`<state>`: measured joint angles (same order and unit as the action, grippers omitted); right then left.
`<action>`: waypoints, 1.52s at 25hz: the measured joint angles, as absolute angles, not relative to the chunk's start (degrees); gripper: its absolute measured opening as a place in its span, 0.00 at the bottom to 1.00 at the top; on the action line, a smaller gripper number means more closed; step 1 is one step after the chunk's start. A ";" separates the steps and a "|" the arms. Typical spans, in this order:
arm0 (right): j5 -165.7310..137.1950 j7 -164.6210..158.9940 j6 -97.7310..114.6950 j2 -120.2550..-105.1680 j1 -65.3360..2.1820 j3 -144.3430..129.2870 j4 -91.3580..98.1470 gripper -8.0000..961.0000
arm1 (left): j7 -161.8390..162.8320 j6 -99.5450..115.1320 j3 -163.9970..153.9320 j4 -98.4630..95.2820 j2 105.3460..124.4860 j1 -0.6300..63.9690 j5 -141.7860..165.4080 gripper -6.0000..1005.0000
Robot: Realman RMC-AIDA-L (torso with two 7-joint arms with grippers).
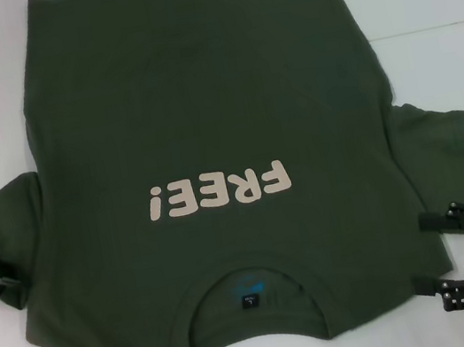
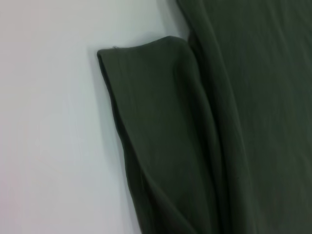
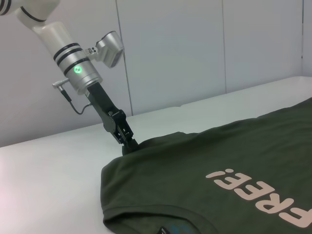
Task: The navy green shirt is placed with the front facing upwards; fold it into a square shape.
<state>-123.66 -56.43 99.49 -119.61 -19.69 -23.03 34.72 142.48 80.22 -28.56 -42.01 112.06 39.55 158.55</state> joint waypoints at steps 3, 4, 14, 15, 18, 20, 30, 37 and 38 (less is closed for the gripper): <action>-123.66 -56.42 99.82 -119.56 -19.69 -22.88 34.73 0.95 | 142.47 80.33 -29.08 -42.01 112.13 39.52 158.64 0.28; -123.66 -56.43 100.11 -119.52 -19.69 -22.67 34.77 0.95 | 142.46 80.33 -29.48 -42.01 112.21 39.52 158.70 0.27; -123.66 -57.03 100.89 -119.44 -19.69 -21.65 34.99 0.95 | 142.59 80.34 -30.95 -42.10 112.42 39.94 158.75 0.09; -123.66 -57.03 100.89 -119.44 -19.69 -21.63 35.04 0.95 | 142.56 80.33 -30.98 -42.10 112.42 39.99 158.75 0.07; -123.66 -57.04 100.90 -119.48 -19.79 -21.60 35.40 0.95 | 142.42 80.33 -31.09 -42.21 112.41 40.01 158.69 0.00; -123.66 -57.04 100.90 -119.49 -19.84 -21.60 35.48 0.95 | 142.35 80.43 -31.06 -42.44 112.39 40.01 158.44 0.00; -123.66 -57.04 100.82 -119.62 -19.96 -21.62 35.51 0.95 | 141.75 82.77 -25.58 -42.52 111.23 40.51 157.33 0.00; -123.66 -57.04 100.83 -119.67 -20.12 -21.62 35.39 0.95 | 140.00 84.03 -21.13 -42.76 110.42 40.27 154.89 0.00; -123.66 -57.04 100.83 -119.67 -20.14 -21.62 35.36 0.95 | 139.52 84.56 -20.16 -42.87 110.21 40.25 154.38 0.00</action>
<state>-123.66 -57.04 100.83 -119.67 -20.14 -21.62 35.36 139.52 84.56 -20.16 -42.87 110.21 40.25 154.38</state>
